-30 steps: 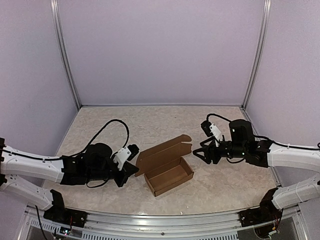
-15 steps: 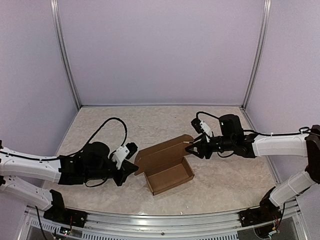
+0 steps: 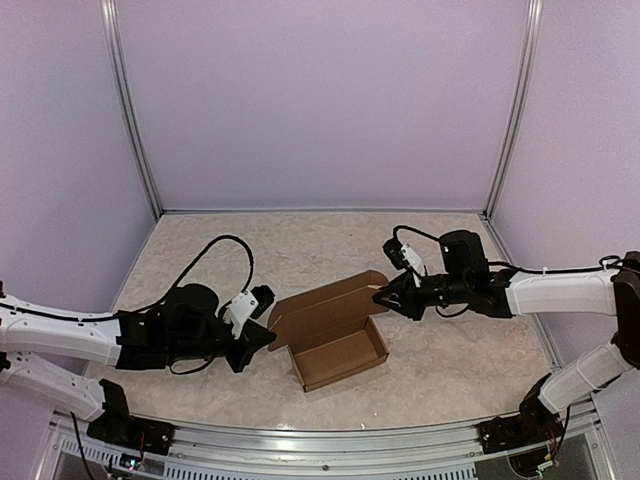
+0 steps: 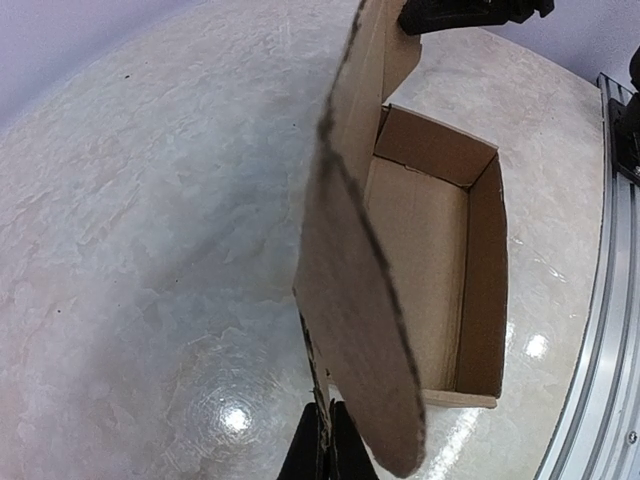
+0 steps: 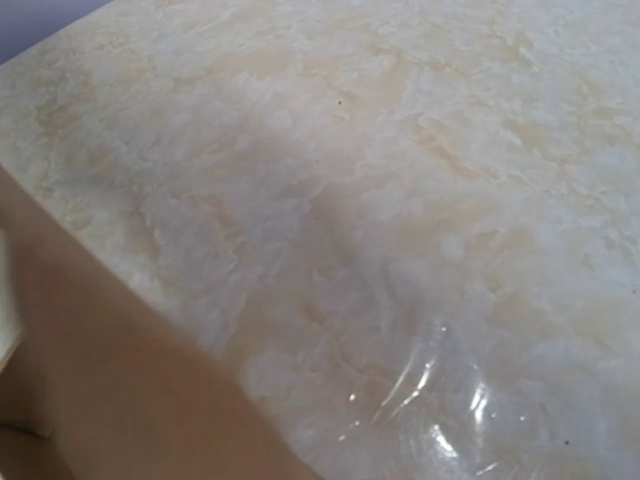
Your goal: Fold the paper box
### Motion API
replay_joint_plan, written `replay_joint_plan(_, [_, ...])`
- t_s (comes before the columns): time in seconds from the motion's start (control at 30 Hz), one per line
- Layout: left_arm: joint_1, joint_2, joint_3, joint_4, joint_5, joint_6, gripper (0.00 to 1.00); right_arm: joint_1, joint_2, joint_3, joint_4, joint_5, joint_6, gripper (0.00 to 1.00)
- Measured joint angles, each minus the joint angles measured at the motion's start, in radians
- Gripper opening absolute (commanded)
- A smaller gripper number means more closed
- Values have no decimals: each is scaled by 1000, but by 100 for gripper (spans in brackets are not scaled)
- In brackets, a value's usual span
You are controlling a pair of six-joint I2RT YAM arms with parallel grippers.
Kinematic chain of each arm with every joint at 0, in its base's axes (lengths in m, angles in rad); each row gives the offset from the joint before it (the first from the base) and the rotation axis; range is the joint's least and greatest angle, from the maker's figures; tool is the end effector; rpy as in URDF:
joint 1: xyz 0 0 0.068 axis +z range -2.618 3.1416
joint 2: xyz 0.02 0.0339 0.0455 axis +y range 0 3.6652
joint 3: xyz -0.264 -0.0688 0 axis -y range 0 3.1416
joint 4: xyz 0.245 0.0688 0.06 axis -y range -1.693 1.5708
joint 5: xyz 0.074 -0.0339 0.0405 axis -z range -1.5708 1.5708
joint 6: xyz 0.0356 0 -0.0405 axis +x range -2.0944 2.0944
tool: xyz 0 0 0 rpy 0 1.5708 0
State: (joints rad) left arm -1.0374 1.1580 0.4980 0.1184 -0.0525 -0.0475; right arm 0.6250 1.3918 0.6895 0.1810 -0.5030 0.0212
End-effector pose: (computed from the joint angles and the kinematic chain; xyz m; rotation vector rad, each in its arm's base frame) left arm 0.1228 -0.2042 0.1960 1.0015 1.9231 -0.5841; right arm 0.2251 0.1836 0.2084 -0.9352 1.9383 0.9099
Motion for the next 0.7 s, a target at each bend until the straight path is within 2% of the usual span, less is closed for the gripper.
replay_joint_plan(0.7, [0, -14, 0, 1, 0, -5, 0, 0, -127, -82, -5, -7, 3, 12])
